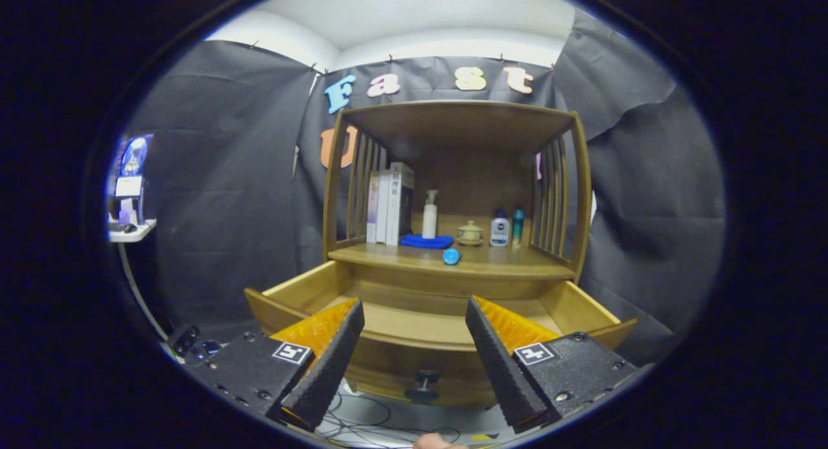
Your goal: Pull open the drawer, take out the items inside it, and place them on the countertop above the cabinet.
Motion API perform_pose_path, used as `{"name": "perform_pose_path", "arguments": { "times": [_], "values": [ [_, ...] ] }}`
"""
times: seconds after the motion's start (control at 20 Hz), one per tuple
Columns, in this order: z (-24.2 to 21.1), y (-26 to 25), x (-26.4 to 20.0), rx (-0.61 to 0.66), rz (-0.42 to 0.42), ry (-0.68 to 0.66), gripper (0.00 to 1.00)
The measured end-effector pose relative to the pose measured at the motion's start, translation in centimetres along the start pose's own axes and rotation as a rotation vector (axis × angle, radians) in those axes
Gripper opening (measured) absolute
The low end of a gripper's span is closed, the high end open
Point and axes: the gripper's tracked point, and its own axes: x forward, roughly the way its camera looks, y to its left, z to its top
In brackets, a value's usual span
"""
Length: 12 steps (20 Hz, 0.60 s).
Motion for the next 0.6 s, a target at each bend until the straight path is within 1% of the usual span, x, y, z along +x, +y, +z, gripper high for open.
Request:
{"name": "perform_pose_path", "arguments": {
  "times": [0.2, 0.3, 0.35, 0.4, 0.45, 0.6],
  "values": [
    [-4.4, -0.6, 0.7, 0.02, -0.047, 0.063, 0.99],
    [-6.1, -0.6, 1.6, 0.035, -0.048, 0.1, 1.0],
    [-6.5, -0.5, 2.1, 0.039, -0.047, 0.113, 1.0],
    [-6.3, -0.7, 2.1, 0.037, -0.064, 0.102, 0.99],
    [-6.4, -0.3, 2.3, 0.016, -0.058, 0.102, 0.99],
    [-6.9, -0.5, 2.7, -0.026, -0.115, 0.088, 1.0]
  ]
}}
